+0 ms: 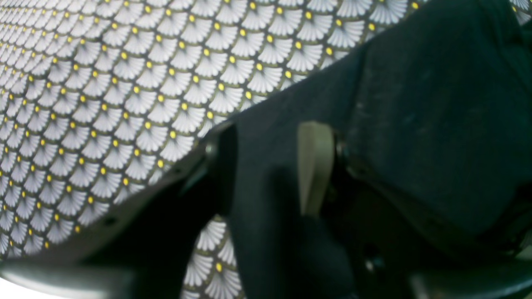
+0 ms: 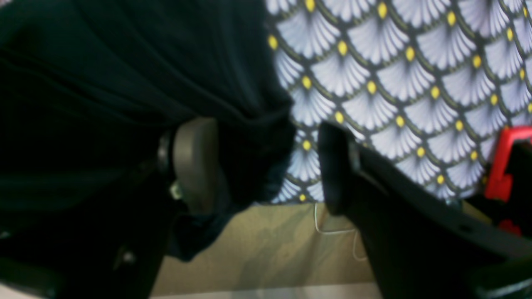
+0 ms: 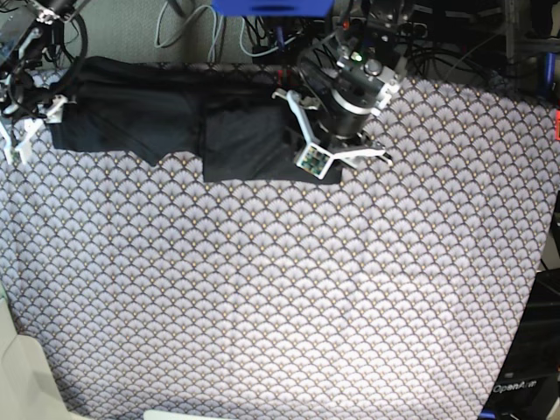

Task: Fold the T-shirt properly
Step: 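Open the left gripper and move the right gripper toward the strip's other end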

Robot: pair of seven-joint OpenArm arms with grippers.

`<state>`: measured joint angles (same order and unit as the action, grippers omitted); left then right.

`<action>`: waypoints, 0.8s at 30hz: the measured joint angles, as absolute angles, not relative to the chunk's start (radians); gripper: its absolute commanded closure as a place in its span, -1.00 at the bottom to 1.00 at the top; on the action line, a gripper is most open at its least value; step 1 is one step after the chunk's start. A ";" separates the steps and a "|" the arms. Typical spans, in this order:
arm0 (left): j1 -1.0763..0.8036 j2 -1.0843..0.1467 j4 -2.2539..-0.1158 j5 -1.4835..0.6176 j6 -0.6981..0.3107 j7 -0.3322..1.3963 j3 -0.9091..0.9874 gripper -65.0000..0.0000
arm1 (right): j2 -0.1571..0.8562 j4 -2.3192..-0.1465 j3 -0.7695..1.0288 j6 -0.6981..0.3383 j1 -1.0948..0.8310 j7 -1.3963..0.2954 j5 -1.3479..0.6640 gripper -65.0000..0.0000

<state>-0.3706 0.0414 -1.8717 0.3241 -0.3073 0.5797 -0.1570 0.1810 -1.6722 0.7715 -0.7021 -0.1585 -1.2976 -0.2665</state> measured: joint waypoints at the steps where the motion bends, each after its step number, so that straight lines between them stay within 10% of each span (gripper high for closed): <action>1: -0.370 0.041 -1.872 0.324 -0.307 0.580 -0.157 0.26 | 0.189 -1.648 0.770 -0.702 -0.151 -1.317 -0.271 -0.19; 24: -0.368 0.041 -1.872 0.324 -0.307 0.576 -0.159 0.26 | 0.283 -1.483 0.720 -0.702 -0.092 -1.375 -0.296 -0.32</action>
